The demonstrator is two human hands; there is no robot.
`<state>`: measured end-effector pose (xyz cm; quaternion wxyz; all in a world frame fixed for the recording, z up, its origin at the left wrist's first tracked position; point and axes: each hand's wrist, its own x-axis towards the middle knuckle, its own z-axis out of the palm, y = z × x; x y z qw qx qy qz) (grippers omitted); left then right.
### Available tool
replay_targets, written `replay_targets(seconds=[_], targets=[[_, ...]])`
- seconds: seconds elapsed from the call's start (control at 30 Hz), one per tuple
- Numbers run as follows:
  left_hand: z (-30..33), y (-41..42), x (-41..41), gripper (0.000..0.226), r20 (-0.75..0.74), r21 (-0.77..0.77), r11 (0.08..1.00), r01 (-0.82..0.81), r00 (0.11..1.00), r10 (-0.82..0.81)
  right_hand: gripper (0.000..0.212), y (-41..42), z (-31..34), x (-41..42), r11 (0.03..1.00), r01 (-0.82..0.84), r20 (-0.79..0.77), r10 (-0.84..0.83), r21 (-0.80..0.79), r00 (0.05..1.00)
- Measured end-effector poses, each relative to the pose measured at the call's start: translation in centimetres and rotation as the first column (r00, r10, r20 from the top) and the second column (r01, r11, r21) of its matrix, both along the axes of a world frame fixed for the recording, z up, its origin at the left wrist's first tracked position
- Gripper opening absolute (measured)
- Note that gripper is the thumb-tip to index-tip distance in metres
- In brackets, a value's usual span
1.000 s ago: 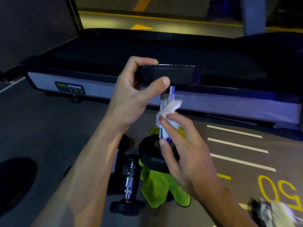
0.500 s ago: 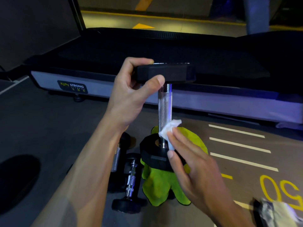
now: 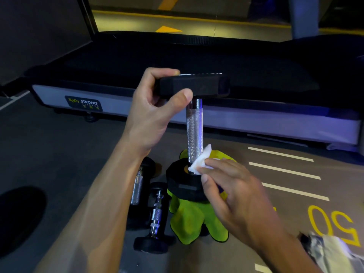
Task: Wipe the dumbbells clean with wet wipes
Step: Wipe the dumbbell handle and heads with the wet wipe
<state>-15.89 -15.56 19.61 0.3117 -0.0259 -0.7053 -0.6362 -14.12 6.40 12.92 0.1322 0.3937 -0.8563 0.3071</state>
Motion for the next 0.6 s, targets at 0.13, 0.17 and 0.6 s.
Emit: replay_targets(seconds=[0.13, 0.17, 0.6], targets=[[0.1, 0.0, 0.0, 0.046, 0.006, -0.004, 1.000, 0.012, 1.000, -0.012, 0.035, -2.1, 0.1, 2.0, 0.985, 0.049, -0.033, -0.044, 0.166, 0.998], [0.2, 0.0, 0.1, 0.047, 0.008, -0.009, 1.000, 0.018, 1.000, -0.018, 0.035, -2.7, 0.4, 2.1, 0.980, 0.075, -0.034, -0.070, 0.184, 0.997], [-0.2, -0.9, 1.1, 0.041, -0.017, 0.006, 1.000, -0.024, 1.000, 0.024, 0.051, -1.6, 0.8, 0.6, 0.994, 0.088, 0.037, -0.090, 0.058, 0.995]])
